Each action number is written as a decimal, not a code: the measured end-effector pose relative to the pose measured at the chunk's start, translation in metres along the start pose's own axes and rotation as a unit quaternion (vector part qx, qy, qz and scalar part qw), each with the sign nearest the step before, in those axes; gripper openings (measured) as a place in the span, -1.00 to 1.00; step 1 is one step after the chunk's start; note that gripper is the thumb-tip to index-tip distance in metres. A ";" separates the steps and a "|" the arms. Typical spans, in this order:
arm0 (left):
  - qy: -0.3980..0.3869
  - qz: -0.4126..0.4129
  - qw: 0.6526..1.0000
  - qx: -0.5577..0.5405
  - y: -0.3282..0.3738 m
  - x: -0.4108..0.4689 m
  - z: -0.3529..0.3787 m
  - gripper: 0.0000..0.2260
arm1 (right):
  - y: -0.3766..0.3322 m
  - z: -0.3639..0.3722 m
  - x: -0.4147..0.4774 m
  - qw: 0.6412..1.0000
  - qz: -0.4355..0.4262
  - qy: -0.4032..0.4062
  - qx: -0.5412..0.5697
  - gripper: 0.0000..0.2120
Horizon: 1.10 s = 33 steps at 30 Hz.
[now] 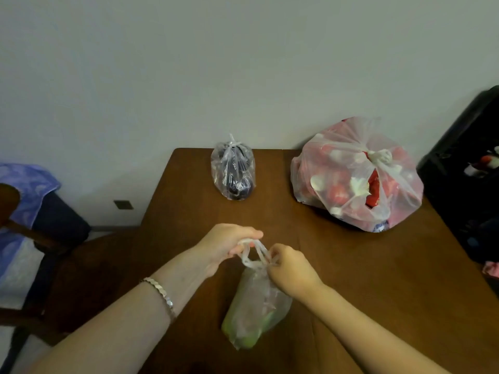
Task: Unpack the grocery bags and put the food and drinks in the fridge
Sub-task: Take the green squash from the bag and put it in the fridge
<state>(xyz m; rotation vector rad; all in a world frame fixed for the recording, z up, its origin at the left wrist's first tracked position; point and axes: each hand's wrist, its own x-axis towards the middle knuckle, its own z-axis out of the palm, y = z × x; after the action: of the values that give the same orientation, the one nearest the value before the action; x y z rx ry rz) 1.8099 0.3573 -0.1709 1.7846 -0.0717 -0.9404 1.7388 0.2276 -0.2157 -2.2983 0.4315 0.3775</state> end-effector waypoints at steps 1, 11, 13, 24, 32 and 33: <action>-0.031 -0.011 0.995 -0.090 0.001 -0.003 0.002 -0.65 | 0.002 -0.004 0.000 1.000 0.004 -0.013 0.019 -0.87; 0.127 0.113 0.976 -0.134 -0.012 -0.018 0.012 -0.69 | 0.011 -0.011 0.001 0.998 -0.040 -0.036 0.034 -0.93; 0.288 0.087 0.939 -0.166 -0.028 -0.008 0.008 -0.68 | 0.015 -0.012 0.003 0.980 0.021 -0.049 0.191 -0.89; 0.146 0.092 0.972 0.156 -0.049 0.006 0.052 -0.78 | 0.014 -0.032 0.008 0.972 -0.054 0.088 -0.213 -0.78; 0.337 0.089 0.936 0.051 -0.038 0.013 -0.039 -0.70 | 0.040 -0.085 0.036 0.817 0.204 0.071 0.534 -0.68; 0.364 0.084 0.928 -0.006 -0.035 0.013 -0.048 -0.68 | 0.045 -0.093 0.037 0.796 0.205 0.080 0.564 -0.70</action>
<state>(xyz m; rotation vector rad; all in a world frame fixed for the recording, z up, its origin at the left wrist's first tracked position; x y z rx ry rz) 1.8359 0.4037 -0.2006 1.9756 0.2494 -0.1161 1.7659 0.1233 -0.1957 -1.0428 0.9392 0.0590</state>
